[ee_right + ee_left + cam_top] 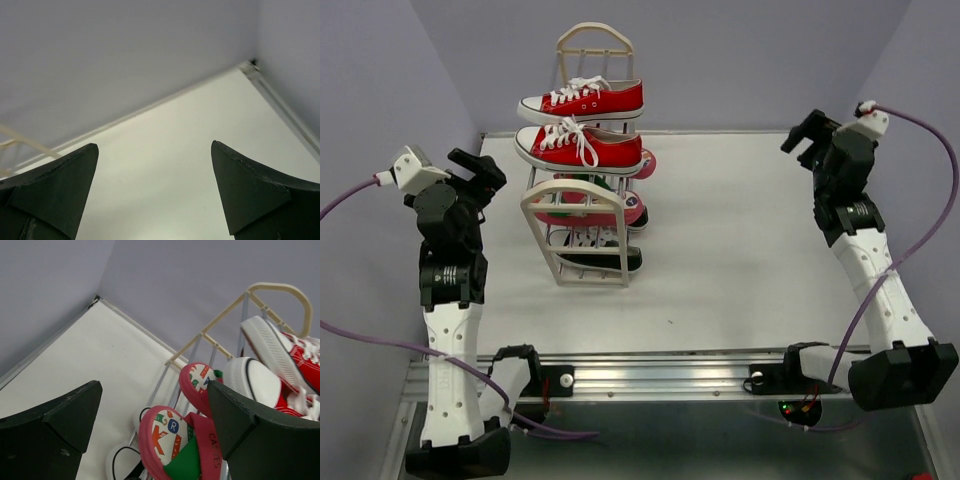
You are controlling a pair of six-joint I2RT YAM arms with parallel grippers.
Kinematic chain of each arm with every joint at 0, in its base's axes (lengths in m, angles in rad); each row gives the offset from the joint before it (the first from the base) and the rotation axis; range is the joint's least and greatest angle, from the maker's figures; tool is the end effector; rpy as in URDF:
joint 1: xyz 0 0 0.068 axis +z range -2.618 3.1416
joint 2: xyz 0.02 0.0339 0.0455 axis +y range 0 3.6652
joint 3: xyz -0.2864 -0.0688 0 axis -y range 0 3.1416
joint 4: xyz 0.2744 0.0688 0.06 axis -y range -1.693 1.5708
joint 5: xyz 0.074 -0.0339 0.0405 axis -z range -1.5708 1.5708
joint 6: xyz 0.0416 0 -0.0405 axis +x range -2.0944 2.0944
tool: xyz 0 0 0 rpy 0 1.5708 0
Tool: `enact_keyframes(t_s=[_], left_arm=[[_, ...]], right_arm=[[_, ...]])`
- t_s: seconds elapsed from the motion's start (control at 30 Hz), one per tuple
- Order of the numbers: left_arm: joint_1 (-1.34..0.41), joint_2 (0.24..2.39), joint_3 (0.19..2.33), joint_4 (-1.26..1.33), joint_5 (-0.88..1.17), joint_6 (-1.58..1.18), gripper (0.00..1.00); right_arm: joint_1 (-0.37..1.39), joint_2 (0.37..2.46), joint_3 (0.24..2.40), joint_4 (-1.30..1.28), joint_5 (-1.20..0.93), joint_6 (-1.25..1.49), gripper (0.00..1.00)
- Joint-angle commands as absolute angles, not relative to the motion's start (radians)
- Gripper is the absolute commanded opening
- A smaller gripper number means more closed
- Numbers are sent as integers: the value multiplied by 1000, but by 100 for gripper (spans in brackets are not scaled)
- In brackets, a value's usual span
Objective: Place and organize the shoes onto the shoe shelf
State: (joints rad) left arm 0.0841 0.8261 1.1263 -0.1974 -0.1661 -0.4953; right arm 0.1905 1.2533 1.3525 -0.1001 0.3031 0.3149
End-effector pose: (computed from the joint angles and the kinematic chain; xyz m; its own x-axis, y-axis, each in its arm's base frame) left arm 0.1835 0.0224 0.4744 0.2072 -0.4529 -0.8671 -0.1685 0.8566 -0.4877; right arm 0.3081 0.0468 0.4724 0.0340 0.3076 -0.9509 0.1071 0.9449 0.3095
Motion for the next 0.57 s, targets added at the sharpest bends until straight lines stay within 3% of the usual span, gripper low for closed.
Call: enact_keyframes(t_s=[0.0, 0.13, 0.53], left_arm=[[81, 828, 1086, -195, -262, -508, 99], [84, 885, 1098, -227, -308, -518, 99], [87, 881, 1083, -213, -321, -517, 99]], right_arm=[[55, 1145, 1131, -115, 339, 463, 100], [29, 1069, 932, -144, 411, 508, 100], [29, 842, 868, -169, 488, 451, 100]])
